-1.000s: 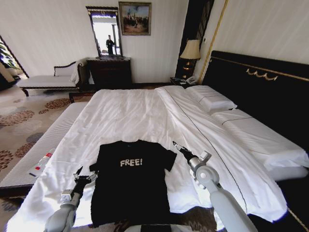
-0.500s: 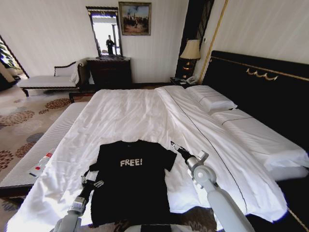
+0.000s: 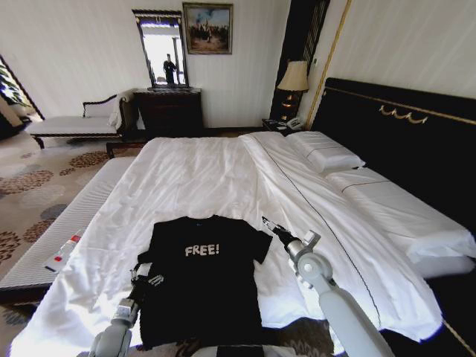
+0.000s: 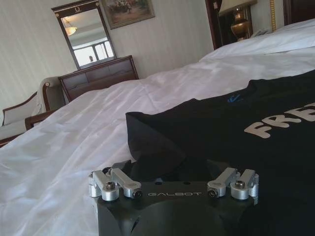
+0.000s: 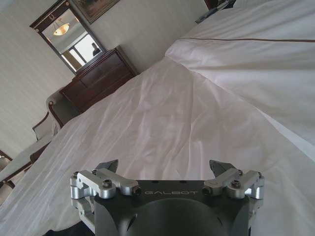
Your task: Fold the clothes on the bed.
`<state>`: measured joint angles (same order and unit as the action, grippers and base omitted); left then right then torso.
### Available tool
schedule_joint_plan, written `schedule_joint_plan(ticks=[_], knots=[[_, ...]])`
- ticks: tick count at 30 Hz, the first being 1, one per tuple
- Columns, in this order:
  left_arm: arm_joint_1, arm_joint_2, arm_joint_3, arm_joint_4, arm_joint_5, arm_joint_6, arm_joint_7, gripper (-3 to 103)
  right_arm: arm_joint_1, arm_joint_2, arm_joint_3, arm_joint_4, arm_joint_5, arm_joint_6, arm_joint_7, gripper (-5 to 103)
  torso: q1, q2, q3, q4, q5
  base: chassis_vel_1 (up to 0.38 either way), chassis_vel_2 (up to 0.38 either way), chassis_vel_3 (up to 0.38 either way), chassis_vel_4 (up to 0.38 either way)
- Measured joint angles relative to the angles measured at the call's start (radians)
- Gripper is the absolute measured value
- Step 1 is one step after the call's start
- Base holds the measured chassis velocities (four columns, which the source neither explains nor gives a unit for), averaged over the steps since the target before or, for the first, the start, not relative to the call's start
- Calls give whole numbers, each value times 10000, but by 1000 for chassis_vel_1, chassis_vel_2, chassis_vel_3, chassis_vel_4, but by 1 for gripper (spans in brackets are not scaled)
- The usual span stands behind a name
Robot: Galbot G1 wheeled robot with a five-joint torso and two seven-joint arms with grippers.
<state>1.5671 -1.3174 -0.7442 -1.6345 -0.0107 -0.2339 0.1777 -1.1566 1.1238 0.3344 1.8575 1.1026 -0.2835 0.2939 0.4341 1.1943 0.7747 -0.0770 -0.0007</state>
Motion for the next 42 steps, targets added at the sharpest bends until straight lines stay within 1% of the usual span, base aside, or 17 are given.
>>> schedule_joint_plan(ticks=[1, 4, 5, 8, 9, 10, 12, 13, 14, 15, 17, 18, 19, 20, 24, 31, 42], knots=[[-4, 13, -2, 0, -24, 7, -6, 82, 1, 0, -11, -10, 0, 0, -4, 100, 0, 0, 0, 1, 0, 0, 0, 0, 0], [-5, 37, -16, 2, -47, 15, -12, 77, 1, 1, -19, -19, 0, 0, -7, 100, 0, 0, 0, 0, 0, 0, 0, 0, 0], [-10, 62, -34, 28, -76, 20, -17, 66, 1, 4, -25, -22, 0, 0, -9, 100, 0, 0, 0, 0, 1, 0, 0, 0, 0], [-22, 85, -50, 71, -157, 32, -34, 60, 1, 5, -25, -22, 0, 0, -11, 100, 0, 0, 0, 1, 0, 0, 0, 0, 0], [-34, 87, -50, 90, -221, 51, -58, 50, 3, 1, -25, -22, 0, 0, -11, 100, 0, 0, 0, 1, 0, 0, 0, 0, 0], [-34, 87, -50, 90, -221, 51, -58, 50, 3, 1, -25, -22, 0, 0, -11, 100, 0, 0, 0, 1, 0, 0, 0, 0, 0], [-75, 60, -37, 110, -328, 99, -130, 39, 3, -3, -24, -22, -2, 0, -11, 100, 0, 0, 0, 1, 1, 0, 0, 0, 0], [-95, 39, -18, 119, -368, 122, -160, 39, 1, -3, -24, -23, -3, 0, -11, 100, 0, 0, 0, 1, 0, 0, 0, 0, 0], [-118, 9, 2, 124, -407, 145, -192, 34, -8, -1, -24, -23, -7, 0, -12, 100, 0, 0, 0, 1, -1, 0, 0, 0, 0], [-118, 9, 2, 124, -407, 145, -192, 34, -8, -1, -24, -23, -7, 0, -12, 100, 0, 0, 0, 1, -1, 0, 0, 0, 0], [-157, -63, 41, 125, -502, 196, -241, 23, -38, 2, -24, -24, -18, 0, -12, 100, 0, 0, 0, 0, 0, 0, 0, 0, 0], [-157, -63, 41, 125, -502, 196, -241, 23, -38, 2, -24, -24, -18, 0, -12, 100, 0, 0, 0, 0, 0, 0, 0, 0, 0], [-166, -96, 46, 105, -573, 231, -258, 18, -53, 1, -23, -24, -22, 0, -13, 100, 0, 0, 0, 0, 0, 0, 0, 0, 0], [-170, -137, -72, -32, -853, 316, -285, 3, -87, -6, -11, -24, -25, 4, -16, 100, 0, 0, 0, 0, 0, 0, 0, 0, 0], [-170, -76, -259, -128, -1180, 387, -305, 0, -102, 0, -2, -24, -29, 12, -21, 100, 0, 0, 0, 0, 0, 0, 0, 0, 0], [-366, 283, -730, -320, -2333, 703, -428, 0, -152, 33, 2, -25, -51, 31, -34, 100, 0, 0, 0, 1, 0, 0, 0, 0, 0], [-1108, 934, -1438, 254, -3589, 1334, -711, 0, -109, -113, 46, 0, -19, 36, -34, 100, 0, 0, 0, 0, -1, 0, 0, 0, 0]])
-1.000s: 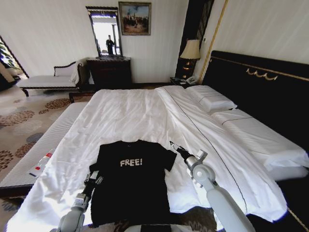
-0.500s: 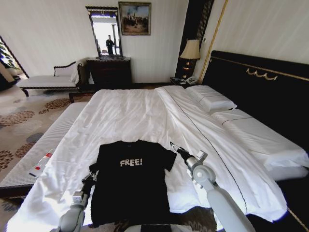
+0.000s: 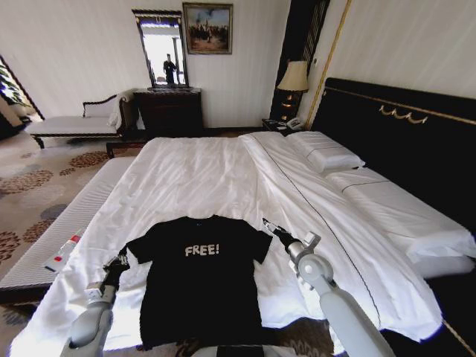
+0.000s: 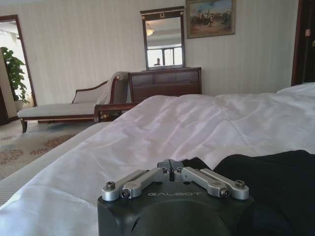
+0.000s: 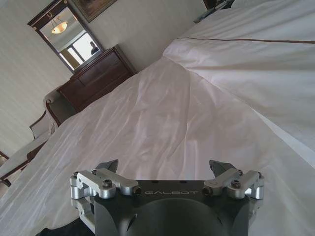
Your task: Fold the clothes on the bed.
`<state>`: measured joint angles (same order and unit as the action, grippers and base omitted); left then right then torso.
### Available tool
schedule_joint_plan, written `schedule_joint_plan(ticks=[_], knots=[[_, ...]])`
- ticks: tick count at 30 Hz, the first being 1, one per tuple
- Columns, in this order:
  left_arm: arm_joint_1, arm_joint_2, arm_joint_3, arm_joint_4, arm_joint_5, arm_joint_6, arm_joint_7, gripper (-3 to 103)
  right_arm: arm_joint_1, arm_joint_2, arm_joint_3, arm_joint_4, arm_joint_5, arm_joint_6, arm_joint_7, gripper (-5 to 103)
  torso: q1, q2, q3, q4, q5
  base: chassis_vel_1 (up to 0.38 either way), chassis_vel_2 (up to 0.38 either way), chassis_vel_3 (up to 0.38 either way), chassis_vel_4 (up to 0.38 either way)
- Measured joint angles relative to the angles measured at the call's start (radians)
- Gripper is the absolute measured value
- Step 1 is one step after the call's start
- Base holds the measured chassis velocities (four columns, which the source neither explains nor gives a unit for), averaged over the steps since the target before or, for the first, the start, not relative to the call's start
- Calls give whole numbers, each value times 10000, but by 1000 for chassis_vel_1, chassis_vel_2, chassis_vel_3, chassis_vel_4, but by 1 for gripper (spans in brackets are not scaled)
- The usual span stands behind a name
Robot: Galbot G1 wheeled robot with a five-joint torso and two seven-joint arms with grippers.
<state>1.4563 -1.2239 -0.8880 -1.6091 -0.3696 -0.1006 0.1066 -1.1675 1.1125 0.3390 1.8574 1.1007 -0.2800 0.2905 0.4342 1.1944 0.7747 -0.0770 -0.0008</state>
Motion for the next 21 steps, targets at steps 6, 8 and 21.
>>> schedule_joint_plan(ticks=[6, 8, 21], knots=[[-241, 104, -173, 394, -262, 169, -74, 0, 1, 16, -10, -7, -2, 0, 2, 100, 0, 0, 0, 0, 0, 0, 0, 0, 0], [-339, 131, -268, 584, -364, 204, -86, 0, 1, 27, -18, -13, -4, 0, 4, 100, 0, 0, 0, -1, 0, 0, 0, 0, 0], [202, -291, -208, 395, -1616, 237, 237, 12, 0, 185, -74, -67, -98, -1, 20, 100, 0, 0, -1, 0, 2, 0, 0, 0, 0]])
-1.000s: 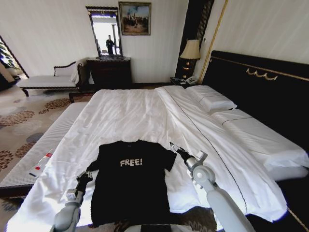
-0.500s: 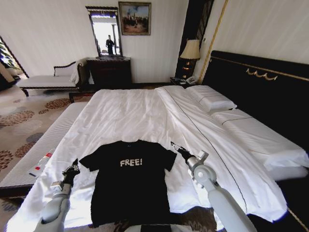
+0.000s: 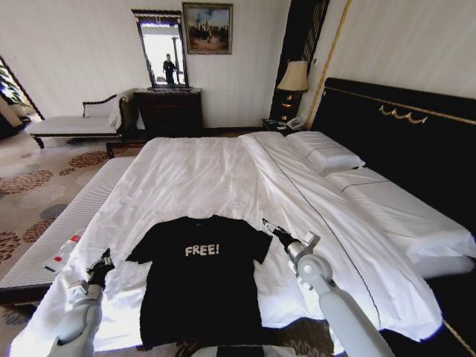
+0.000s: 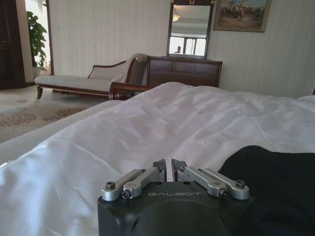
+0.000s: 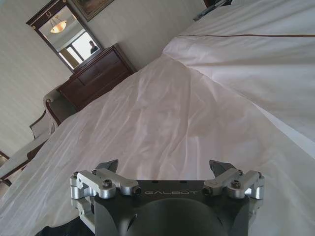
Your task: Fold the clothes on the bed.
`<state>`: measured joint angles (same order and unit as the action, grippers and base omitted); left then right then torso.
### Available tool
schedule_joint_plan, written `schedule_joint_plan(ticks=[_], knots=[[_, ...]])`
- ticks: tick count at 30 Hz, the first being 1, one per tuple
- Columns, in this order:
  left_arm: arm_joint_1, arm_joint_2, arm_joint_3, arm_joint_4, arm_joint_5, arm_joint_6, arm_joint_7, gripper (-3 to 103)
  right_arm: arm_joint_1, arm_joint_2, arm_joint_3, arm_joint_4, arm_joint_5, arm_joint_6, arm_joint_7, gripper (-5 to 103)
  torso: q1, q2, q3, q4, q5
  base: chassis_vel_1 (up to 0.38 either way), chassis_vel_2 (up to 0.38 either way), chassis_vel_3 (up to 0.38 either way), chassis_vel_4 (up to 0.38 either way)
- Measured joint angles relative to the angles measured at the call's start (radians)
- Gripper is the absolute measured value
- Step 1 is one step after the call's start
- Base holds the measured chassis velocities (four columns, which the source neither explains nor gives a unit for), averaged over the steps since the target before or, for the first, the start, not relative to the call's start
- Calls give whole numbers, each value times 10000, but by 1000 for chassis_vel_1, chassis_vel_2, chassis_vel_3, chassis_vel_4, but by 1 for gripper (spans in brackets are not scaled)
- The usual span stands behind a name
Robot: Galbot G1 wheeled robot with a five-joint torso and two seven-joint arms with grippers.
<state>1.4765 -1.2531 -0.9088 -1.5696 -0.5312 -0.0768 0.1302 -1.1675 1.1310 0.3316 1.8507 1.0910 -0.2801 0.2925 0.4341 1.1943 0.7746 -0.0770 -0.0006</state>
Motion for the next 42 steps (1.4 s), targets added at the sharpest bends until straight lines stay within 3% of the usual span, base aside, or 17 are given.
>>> schedule_joint_plan(ticks=[2, 6, 8, 9, 11, 12, 15, 18, 21, 26, 35, 40, 42], knots=[[121, -133, 44, -64, -307, -11, 128, 12, -13, 20, -1, -3, -16, 0, 0, 100, 0, 0, 0, 0, -1, 0, 0, 0, 0], [372, -584, 156, -180, -2260, -31, 606, 34, -90, 32, 35, -5, -34, 0, -3, 100, 0, 0, 0, 2, -1, 0, 0, 0, 0], [379, -635, 167, -211, -2671, 16, 647, 34, -104, 26, 45, -6, -36, 0, -4, 100, 0, 0, 0, 1, -1, 0, 0, 0, 0], [374, -729, 173, -272, -3396, 137, 681, 39, -119, 20, 54, -6, -43, 0, -7, 100, 0, 1, 0, 0, 1, 0, 0, 0, 0], [343, -835, 179, -303, -4039, 282, 683, 50, -133, 16, 58, -5, -54, 1, -13, 100, 0, 0, 0, -1, 0, 0, 0, 0, 0], [343, -835, 179, -303, -4039, 282, 683, 50, -133, 16, 58, -5, -54, 1, -13, 100, 0, 0, 0, -1, 0, 0, 0, 0, 0], [285, -975, 206, -379, -4599, 455, 664, 66, -134, 22, 48, -5, -64, 1, -17, 100, 0, 0, 0, -1, 1, 0, 0, 0, 0], [289, -1043, 213, -449, -4774, 552, 660, 72, -130, 26, 44, -5, -65, 1, -21, 100, 0, 0, 0, 0, 0, 0, 0, 0, 0], [330, -1201, 219, -478, -4976, 732, 634, 88, -129, 23, 49, -15, -64, 3, -35, 100, 0, 0, 0, 0, -1, 0, 0, 0, 0], [172, -1279, 248, -260, -5156, 834, 360, 99, -132, 8, 59, -54, -64, 12, -46, 100, 0, 0, 1, 0, -2, 0, 0, 0, 0], [-247, -1238, 388, -114, -5320, 1065, 46, 101, -123, 24, 10, -81, -97, 14, -47, 100, 0, 0, 1, -1, -1, 0, 0, 0, 0], [-414, -1218, 424, 4, -5395, 1098, -78, 87, -122, 34, -1, -104, -137, 14, -47, 100, 0, 0, 1, 0, -1, 0, 0, 0, 0], [-476, -1205, 439, 69, -5425, 1102, -108, 76, -138, 48, -3, -128, -170, 15, -47, 100, 0, 0, 1, 0, -1, 0, 0, 0, 0]])
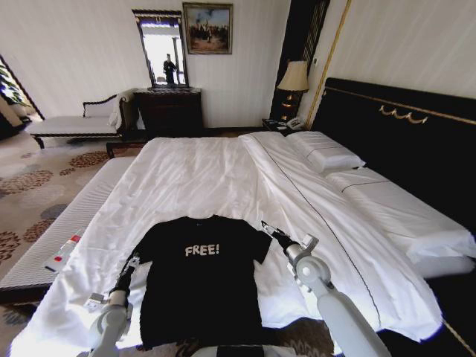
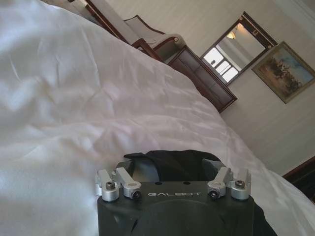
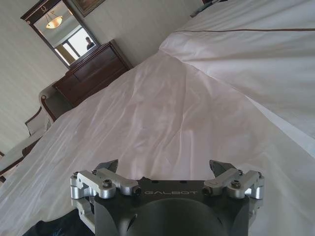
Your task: Fold the clothes on the bed.
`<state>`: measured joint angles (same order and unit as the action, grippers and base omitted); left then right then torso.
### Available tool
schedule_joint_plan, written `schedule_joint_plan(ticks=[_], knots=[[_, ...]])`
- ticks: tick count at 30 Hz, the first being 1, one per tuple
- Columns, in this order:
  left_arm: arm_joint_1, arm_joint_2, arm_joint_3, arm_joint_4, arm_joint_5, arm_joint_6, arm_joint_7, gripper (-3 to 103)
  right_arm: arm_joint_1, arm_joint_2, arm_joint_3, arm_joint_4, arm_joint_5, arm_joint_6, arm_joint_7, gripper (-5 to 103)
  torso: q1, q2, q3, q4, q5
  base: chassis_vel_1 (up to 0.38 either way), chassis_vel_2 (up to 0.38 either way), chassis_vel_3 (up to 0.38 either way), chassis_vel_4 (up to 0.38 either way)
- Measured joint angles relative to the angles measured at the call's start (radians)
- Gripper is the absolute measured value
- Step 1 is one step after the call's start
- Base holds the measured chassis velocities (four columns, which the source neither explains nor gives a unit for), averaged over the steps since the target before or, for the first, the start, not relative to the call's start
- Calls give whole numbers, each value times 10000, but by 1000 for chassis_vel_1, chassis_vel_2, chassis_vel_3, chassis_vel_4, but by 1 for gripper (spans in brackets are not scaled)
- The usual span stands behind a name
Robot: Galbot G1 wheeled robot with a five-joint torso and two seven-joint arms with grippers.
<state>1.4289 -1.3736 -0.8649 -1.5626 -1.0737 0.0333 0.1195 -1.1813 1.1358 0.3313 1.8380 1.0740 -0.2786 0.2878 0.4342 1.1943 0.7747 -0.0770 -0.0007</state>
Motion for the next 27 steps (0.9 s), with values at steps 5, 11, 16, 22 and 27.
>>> schedule_joint_plan(ticks=[5, 11, 16, 22, 27], knots=[[-76, 25, 4, 39, -45, 3, -23, 60, -32, 31, -4, -18, -50, 6, -1, 100, 0, 0, 0, 1, -1, 0, 0, 0, 0], [-182, 162, -133, 22, -348, 3, -92, 38, -33, 29, -9, -40, -79, 12, -4, 100, 0, 0, 0, 0, -1, 0, 0, 0, 0], [-261, 353, -279, 17, -562, 22, -133, 16, -36, 29, -18, -50, -90, 16, -7, 100, 0, 0, 0, 1, -1, 0, 0, 0, 0], [-380, 589, -379, 33, -653, 69, -163, 2, -55, 35, -26, -54, -106, 20, -12, 100, 0, 0, 0, 0, -1, 0, 0, 0, 0], [-560, 813, -411, 112, -685, 113, -220, 0, -75, 22, -22, -54, -111, 24, -14, 100, 0, 0, 0, 0, -2, 0, 0, 0, 0]])
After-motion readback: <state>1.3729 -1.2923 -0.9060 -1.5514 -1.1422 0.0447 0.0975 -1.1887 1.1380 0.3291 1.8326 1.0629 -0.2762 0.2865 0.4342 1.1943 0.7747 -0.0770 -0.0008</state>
